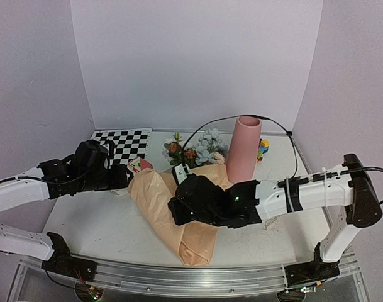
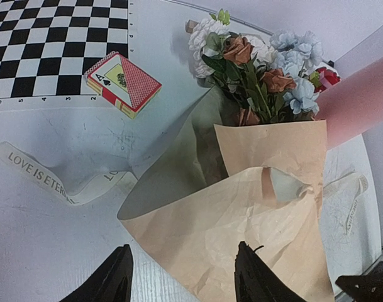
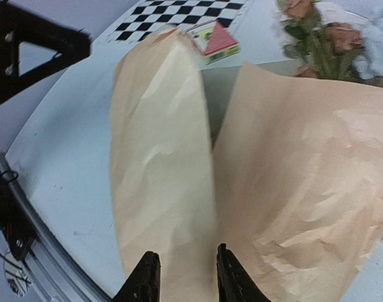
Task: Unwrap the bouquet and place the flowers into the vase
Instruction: Unfold the wrapping paper at the center of the board.
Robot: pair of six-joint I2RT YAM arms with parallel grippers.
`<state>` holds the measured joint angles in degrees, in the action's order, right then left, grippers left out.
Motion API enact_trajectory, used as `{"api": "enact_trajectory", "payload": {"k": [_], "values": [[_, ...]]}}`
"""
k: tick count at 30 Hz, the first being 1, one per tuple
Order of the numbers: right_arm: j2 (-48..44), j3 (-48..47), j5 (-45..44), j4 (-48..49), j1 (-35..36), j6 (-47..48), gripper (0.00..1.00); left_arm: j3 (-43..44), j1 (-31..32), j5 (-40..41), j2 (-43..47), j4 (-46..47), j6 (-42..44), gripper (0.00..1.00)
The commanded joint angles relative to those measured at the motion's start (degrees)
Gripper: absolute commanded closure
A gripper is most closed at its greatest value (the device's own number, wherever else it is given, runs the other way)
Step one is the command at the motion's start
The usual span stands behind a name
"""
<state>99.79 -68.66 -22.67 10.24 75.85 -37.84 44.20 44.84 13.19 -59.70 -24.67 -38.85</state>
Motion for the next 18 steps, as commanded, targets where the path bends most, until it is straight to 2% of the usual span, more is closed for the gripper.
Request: {"api": "enact_trajectory", "payload": {"k": [1, 5, 8, 12, 14, 18], "values": [[-6.47, 3.61, -15.81, -8.37, -0.57, -9.04, 0.68, 3.13, -0.02, 0.09, 0.27, -0.05, 1.02, 0.43], [-9.00, 7.49, -15.65, -8.57, -2.16, -14.49, 0.69, 2.87, 0.01, 0.90, 1.44, -0.12, 0.74, 0.43], [-4.37, 4.58, -9.54, -8.57, -3.36, -11.12, 0.72, 2.99, -0.02, 1.57, 3.12, -0.11, 0.55, 0.44], [5.65, -5.30, 5.31, -8.17, -3.17, -2.05, 0.89, 3.87, -0.02, 2.35, 5.53, -0.52, 0.64, 0.44], [8.89, -9.07, 13.77, -4.48, -2.07, 2.59, 0.98, 4.78, -0.02, 2.75, 6.66, -1.09, 0.71, 0.43], [10.63, -10.33, 28.12, 9.55, 2.48, 9.94, 0.93, 6.73, -0.02, 3.49, 7.98, -2.67, 0.86, 0.43]]}}
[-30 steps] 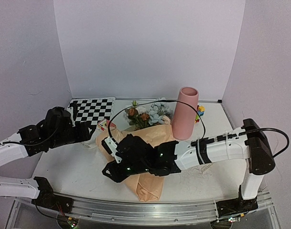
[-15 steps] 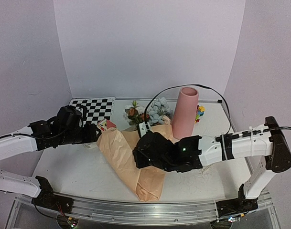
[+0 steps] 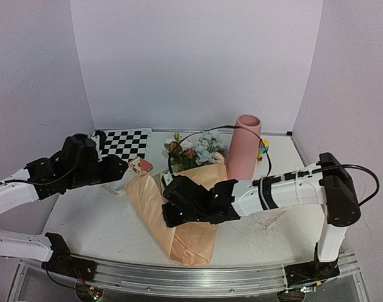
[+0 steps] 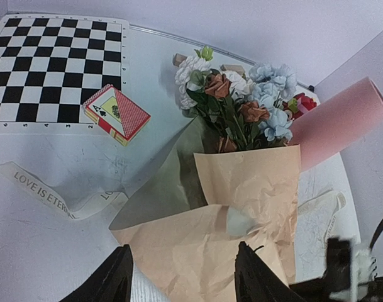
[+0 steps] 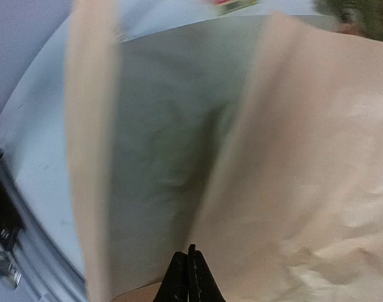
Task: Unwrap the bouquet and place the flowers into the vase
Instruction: Unfold the wrapping paper at the center of the board.
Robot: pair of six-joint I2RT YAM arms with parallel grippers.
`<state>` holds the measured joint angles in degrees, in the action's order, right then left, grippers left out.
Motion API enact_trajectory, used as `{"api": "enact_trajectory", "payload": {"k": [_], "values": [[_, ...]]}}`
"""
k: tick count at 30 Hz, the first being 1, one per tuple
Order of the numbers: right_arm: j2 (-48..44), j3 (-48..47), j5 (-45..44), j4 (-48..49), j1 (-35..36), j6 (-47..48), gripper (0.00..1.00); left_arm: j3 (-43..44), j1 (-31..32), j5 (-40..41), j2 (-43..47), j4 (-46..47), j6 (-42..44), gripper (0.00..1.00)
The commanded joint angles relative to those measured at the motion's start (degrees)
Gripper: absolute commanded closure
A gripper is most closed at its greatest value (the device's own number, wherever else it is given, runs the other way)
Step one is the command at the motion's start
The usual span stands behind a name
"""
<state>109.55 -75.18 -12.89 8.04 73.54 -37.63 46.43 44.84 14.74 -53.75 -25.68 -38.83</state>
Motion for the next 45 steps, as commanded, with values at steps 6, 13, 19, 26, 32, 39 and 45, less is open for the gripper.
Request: {"api": "enact_trajectory", "payload": {"k": [6, 13, 19, 26, 32, 39, 45], "values": [[5.56, -8.11, 21.69, 11.54, 5.92, 10.55, 0.92, 3.80, -0.02, -0.11, 1.49, -2.17, -0.07, 0.43], [3.56, -5.92, 11.55, 7.82, 5.89, 8.73, 0.89, -0.28, -0.04, -7.21, -3.11, -2.13, -1.79, 0.45], [2.01, -6.06, -5.21, -1.52, 5.77, 3.75, 0.60, -2.25, -0.02, -15.73, -7.65, -2.92, -0.59, 0.59], [3.88, -9.01, -17.00, -11.82, 4.52, -1.35, 0.04, -8.75, -0.04, -20.91, -9.41, -2.98, -4.92, 0.68], [9.55, -15.19, -19.89, -17.56, 2.17, -2.61, 0.02, -15.00, -0.02, -20.57, -8.70, -1.89, -6.91, 0.68], [14.84, -20.81, -22.73, -22.17, 0.26, -3.82, 0.02, -18.58, -0.03, -20.42, -10.35, -0.19, -9.22, 0.68], [19.25, -24.99, -22.07, -23.77, -0.23, -3.66, 0.06, -20.12, -0.01, -20.02, -13.36, 2.74, -10.66, 0.66]]}}
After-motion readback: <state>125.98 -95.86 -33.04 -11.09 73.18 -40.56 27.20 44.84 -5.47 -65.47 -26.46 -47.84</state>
